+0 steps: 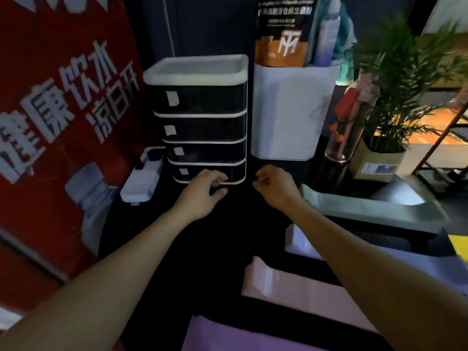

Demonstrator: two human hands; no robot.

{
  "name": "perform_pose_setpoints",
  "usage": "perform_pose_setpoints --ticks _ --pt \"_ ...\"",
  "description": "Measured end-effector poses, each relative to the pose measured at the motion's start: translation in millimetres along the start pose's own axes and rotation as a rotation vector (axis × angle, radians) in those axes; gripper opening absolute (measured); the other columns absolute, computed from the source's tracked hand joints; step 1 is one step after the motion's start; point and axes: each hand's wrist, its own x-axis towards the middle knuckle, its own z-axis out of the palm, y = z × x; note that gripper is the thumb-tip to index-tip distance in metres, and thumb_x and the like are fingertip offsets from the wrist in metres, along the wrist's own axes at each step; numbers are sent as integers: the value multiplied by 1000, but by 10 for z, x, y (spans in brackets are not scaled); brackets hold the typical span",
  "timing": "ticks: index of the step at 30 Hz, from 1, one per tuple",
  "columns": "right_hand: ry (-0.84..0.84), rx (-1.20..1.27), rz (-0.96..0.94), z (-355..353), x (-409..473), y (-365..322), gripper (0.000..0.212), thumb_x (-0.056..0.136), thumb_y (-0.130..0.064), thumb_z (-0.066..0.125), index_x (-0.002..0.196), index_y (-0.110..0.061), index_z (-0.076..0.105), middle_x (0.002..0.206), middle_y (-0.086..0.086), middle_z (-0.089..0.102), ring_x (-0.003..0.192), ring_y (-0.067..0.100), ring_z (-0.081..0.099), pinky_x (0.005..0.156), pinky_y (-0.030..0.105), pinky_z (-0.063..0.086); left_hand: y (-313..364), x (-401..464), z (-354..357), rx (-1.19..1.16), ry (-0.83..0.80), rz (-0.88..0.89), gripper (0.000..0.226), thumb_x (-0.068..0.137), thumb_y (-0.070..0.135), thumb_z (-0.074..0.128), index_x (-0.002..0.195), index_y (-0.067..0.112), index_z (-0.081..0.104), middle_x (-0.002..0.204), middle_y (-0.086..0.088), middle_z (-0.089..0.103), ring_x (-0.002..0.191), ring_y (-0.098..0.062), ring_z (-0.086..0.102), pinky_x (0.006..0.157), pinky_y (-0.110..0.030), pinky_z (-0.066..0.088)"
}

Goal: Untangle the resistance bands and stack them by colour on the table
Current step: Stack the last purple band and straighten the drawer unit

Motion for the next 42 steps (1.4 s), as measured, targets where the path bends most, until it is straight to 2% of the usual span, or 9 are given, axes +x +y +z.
perform_pose_setpoints --ticks 7,12,17,20,25,30,33,38,42 --pt "-57 6 60 -251 175 -450 25 88 -16 60 109 -2 58 104 14 65 98 28 61 89 38 49 186 161 -447 -25 -28 -112 28 91 17 59 118 15 57 112 3 49 104 -8 52 88 -22 41" --pt "-79 23 111 -419 290 -741 28 88 -21 61 112 -7 58 107 9 64 98 24 60 78 28 45 370 235 -857 -45 -32 -177 29 93 19 55 122 13 55 120 -1 52 106 -11 51 91 -24 39" --pt "-52 46 168 -468 439 -1038 26 87 -26 62 105 -8 58 108 11 59 86 22 54 68 22 33 460 368 -1208 -84 58 -289 31 93 19 56 122 10 51 122 -6 48 101 -11 48 85 -21 36" --pt "16 52 199 -486 552 -1185 22 88 -25 62 100 -12 50 108 9 48 82 16 44 63 19 27 462 487 -1352 -176 216 -364 41 87 15 64 123 6 47 119 -6 43 99 -14 48 88 -27 42" --pt "85 133 253 -458 705 -1355 52 87 -24 64 130 -6 41 134 11 41 117 27 49 81 23 35 303 706 -1410 -236 358 -461 67 79 18 74 133 6 36 132 -11 36 110 -20 49 90 -26 39" --pt "124 219 228 -335 905 -1408 66 80 -32 71 135 -11 39 132 8 50 123 25 48 99 33 41 105 1027 -1489 -317 375 -450 89 73 22 79 144 12 27 144 -6 38 132 -19 38 110 -37 33" --pt "135 297 226 -257 928 -1411 65 81 -28 71 137 -19 39 132 0 54 122 18 50 97 27 42 82 1135 -1463 -363 333 -449 80 74 22 78 140 14 34 138 -3 47 127 -18 44 102 -27 36" --pt "195 365 249 -232 889 -1447 53 85 -20 66 132 -20 44 124 -2 60 102 11 58 81 16 38 -8 1085 -1485 -363 313 -429 63 77 24 76 131 11 48 128 -4 58 117 -19 54 96 -31 44" --pt "229 402 269 -234 771 -1512 46 86 -18 65 128 -20 48 121 0 62 114 17 55 86 19 38 13 933 -1534 -365 323 -391 54 81 16 71 130 9 50 126 -3 59 111 -12 54 87 -24 40"
